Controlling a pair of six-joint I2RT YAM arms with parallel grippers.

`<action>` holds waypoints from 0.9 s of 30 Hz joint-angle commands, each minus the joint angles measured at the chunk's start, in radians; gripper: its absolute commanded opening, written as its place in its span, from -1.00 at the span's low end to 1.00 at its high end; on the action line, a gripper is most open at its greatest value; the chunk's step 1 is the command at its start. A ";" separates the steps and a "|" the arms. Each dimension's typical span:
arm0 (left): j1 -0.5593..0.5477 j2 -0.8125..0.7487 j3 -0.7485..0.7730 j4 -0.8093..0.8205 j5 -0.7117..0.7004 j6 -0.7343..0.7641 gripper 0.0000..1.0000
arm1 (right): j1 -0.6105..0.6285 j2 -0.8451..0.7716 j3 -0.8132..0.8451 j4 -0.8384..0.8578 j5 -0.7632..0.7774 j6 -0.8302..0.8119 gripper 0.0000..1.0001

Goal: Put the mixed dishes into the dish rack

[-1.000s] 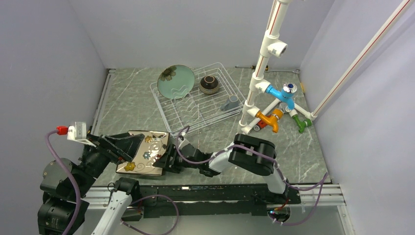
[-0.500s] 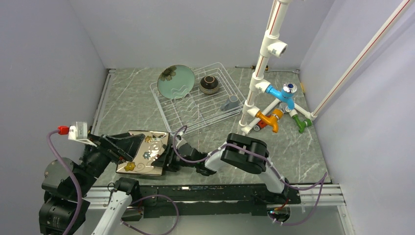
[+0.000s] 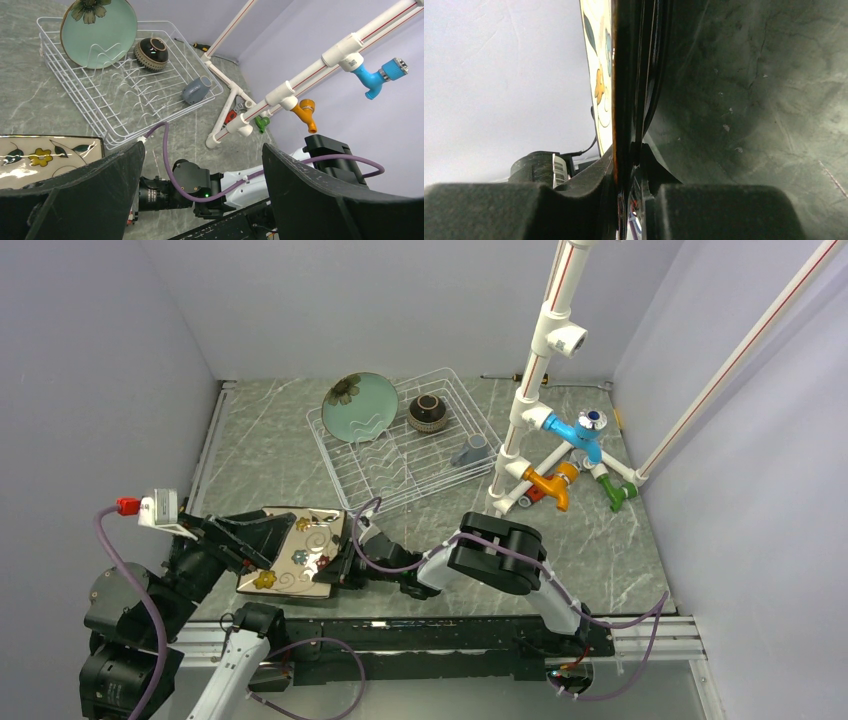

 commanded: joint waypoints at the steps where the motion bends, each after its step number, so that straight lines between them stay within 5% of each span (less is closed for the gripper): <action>1: -0.004 -0.008 -0.008 0.043 -0.004 -0.009 0.85 | 0.002 -0.068 0.011 0.070 -0.012 -0.017 -0.83; 6: -0.004 0.002 0.004 0.039 -0.002 -0.009 0.85 | 0.005 -0.098 0.036 0.069 -0.034 -0.017 -1.00; 27: -0.004 0.022 0.026 0.067 0.003 -0.022 0.83 | 0.030 -0.196 0.075 0.180 -0.062 -0.070 -1.00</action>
